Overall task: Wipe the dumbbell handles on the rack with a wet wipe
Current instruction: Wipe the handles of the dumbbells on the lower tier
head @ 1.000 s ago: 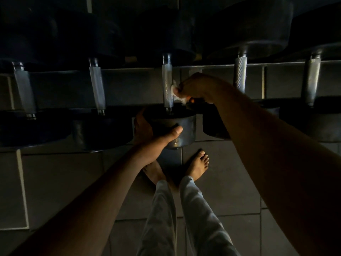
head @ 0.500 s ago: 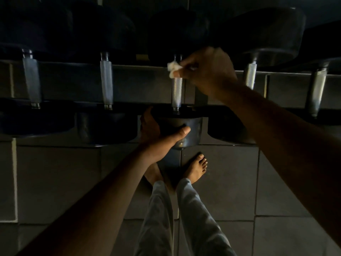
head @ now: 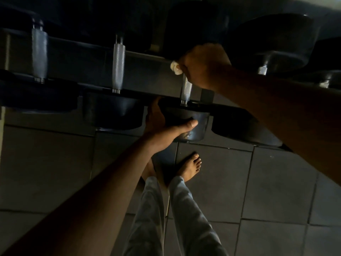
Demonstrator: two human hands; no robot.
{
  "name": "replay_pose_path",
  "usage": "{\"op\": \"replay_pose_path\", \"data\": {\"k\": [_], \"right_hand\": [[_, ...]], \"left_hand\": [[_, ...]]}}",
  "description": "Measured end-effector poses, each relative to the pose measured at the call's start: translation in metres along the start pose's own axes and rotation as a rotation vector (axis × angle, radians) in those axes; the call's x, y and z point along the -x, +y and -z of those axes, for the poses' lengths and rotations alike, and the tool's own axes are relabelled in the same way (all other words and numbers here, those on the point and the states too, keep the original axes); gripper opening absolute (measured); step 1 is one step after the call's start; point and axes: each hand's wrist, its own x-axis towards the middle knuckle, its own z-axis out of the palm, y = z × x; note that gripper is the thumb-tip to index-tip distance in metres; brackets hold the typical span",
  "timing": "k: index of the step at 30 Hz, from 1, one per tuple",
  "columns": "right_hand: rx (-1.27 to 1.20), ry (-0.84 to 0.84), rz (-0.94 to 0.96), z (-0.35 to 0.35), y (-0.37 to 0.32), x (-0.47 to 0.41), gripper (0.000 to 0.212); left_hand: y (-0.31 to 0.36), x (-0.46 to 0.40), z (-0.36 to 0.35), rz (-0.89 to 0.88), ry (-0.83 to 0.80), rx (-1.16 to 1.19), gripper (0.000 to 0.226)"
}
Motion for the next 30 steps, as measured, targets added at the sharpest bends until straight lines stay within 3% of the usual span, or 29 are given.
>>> {"op": "replay_pose_path", "data": {"k": [6, 15, 30], "right_hand": [[0.004, -0.084, 0.068, 0.008, 0.002, 0.003, 0.033], [-0.135, -0.407, 0.192, 0.021, -0.014, 0.008, 0.032], [-0.307, -0.483, 0.139, 0.008, -0.026, 0.018, 0.024]], "left_hand": [[-0.004, 0.001, 0.007, 0.009, -0.05, 0.035, 0.125], [-0.005, 0.002, 0.02, 0.062, -0.125, -0.028, 0.117], [0.006, 0.006, 0.022, 0.071, -0.131, -0.089, 0.103]]}}
